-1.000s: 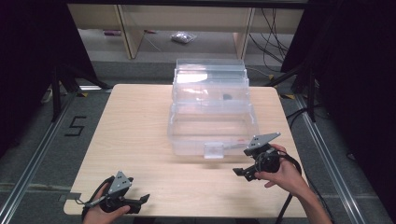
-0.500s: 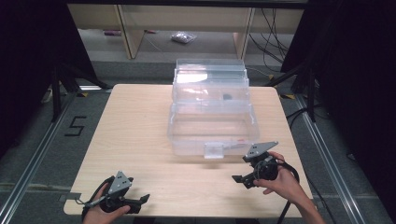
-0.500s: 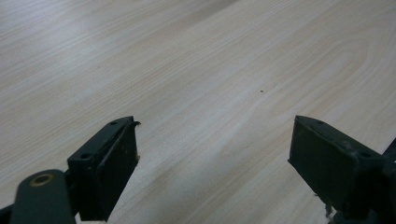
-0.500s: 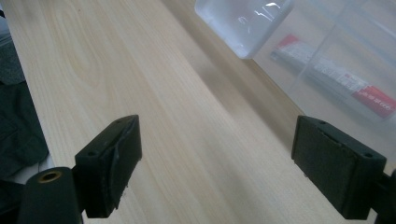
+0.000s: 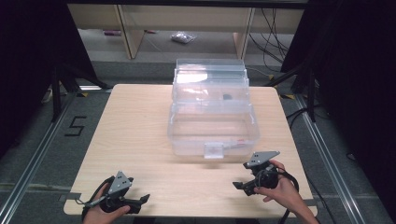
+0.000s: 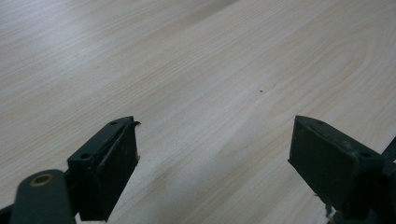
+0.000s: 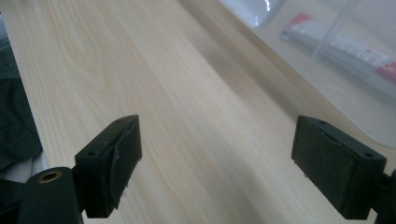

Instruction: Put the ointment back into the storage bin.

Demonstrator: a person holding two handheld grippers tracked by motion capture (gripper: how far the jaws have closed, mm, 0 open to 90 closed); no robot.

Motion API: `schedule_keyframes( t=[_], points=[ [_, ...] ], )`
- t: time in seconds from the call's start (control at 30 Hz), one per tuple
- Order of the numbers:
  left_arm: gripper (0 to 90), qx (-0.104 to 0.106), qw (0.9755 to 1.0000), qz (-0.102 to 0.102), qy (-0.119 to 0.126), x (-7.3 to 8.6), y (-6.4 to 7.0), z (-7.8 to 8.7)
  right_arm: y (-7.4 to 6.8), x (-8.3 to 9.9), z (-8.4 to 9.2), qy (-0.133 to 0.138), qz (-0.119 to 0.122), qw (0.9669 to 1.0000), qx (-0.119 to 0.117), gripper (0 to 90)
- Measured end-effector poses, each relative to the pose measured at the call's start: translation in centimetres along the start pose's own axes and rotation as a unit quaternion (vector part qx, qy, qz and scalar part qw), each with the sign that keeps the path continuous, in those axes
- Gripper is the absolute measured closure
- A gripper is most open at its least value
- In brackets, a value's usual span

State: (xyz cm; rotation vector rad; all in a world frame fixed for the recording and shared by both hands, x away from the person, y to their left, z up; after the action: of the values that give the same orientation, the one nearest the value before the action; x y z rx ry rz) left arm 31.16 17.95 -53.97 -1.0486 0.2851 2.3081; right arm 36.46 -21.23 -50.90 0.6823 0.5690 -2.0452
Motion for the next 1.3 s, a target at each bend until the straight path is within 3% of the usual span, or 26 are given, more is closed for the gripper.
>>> schedule_keyframes(
  t=[0.03, 0.07, 0.2, 0.6, 0.77, 0.8, 0.87, 0.93, 0.97, 1.0, 1.03, 1.07, 1.3],
  points=[
    [14.9, 0.000, 1.0000, 0.000, 0.000, 0.0, 0.0, 0.0, -0.1, 0.1, 0.0, -0.002, -0.006, 1.0000, -0.002, 16.8],
    [14.9, -0.001, 1.0000, -0.001, 0.000, 0.0, 0.0, 0.0, 0.1, 0.3, 0.0, -0.001, 0.009, 0.9999, -0.005, 16.9],
    [14.9, -0.001, 1.0000, -0.001, 0.000, 0.0, 0.0, 0.0, 0.0, 0.7, 0.0, 0.005, -0.005, 1.0000, -0.003, 16.7],
    [14.9, 0.001, 1.0000, -0.002, 0.001, 0.0, 0.1, 0.0, -0.3, 1.9, -0.1, 0.027, -0.009, 0.9996, 0.006, 16.7],
    [14.9, -0.004, 1.0000, -0.005, -0.001, 0.0, -0.1, 0.0, -0.3, 2.6, -0.2, 0.025, -0.024, 0.9992, 0.019, 16.8],
    [14.9, -0.004, 1.0000, -0.005, -0.002, 0.0, -0.1, 0.0, -0.4, 2.8, 0.0, 0.013, -0.029, 0.9994, 0.015, 16.8],
    [14.9, -0.001, 1.0000, -0.008, 0.000, 0.0, 0.0, 0.0, -0.2, 3.0, -0.1, 0.025, -0.032, 0.9990, 0.020, 16.8],
    [14.8, 0.000, 1.0000, -0.001, 0.001, 0.0, 0.1, 0.0, -0.4, 3.5, 0.1, 0.032, -0.060, 0.9973, 0.029, 16.7],
    [14.9, 0.001, 1.0000, -0.004, 0.001, 0.0, 0.1, 0.0, -0.2, 3.7, 0.2, 0.023, -0.043, 0.9984, 0.029, 16.7],
    [14.9, 0.001, 1.0000, -0.004, 0.001, 0.0, 0.1, 0.0, -0.2, 3.7, 0.2, 0.023, -0.043, 0.9984, 0.029, 16.7],
    [14.9, 0.002, 1.0000, -0.006, 0.001, 0.0, 0.0, 0.0, -0.5, 3.8, 0.1, 0.027, -0.062, 0.9972, 0.030, 16.7],
    [14.8, 0.001, 1.0000, -0.007, 0.001, 0.0, 0.0, 0.0, -0.1, 4.0, 0.2, 0.021, -0.048, 0.9980, 0.035, 16.7],
    [14.9, -0.004, 1.0000, -0.007, -0.005, 0.1, 0.0, 0.0, -0.2, 4.4, 0.0, 0.013, -0.055, 0.9975, 0.043, 16.7]
  ],
)
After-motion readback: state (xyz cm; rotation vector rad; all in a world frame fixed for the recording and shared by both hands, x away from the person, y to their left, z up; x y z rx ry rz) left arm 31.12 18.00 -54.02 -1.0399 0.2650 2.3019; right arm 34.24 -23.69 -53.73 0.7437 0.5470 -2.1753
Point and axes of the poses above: each handheld gripper's, and its own axes: z roughly backward along the jaws, x roughly out of its underside, y roughly to its right, the point moved 6 cm from there along -z, roughly forward along the jaws, and after that the axes turned 6 degrees about -x, right-handed, at the moved point
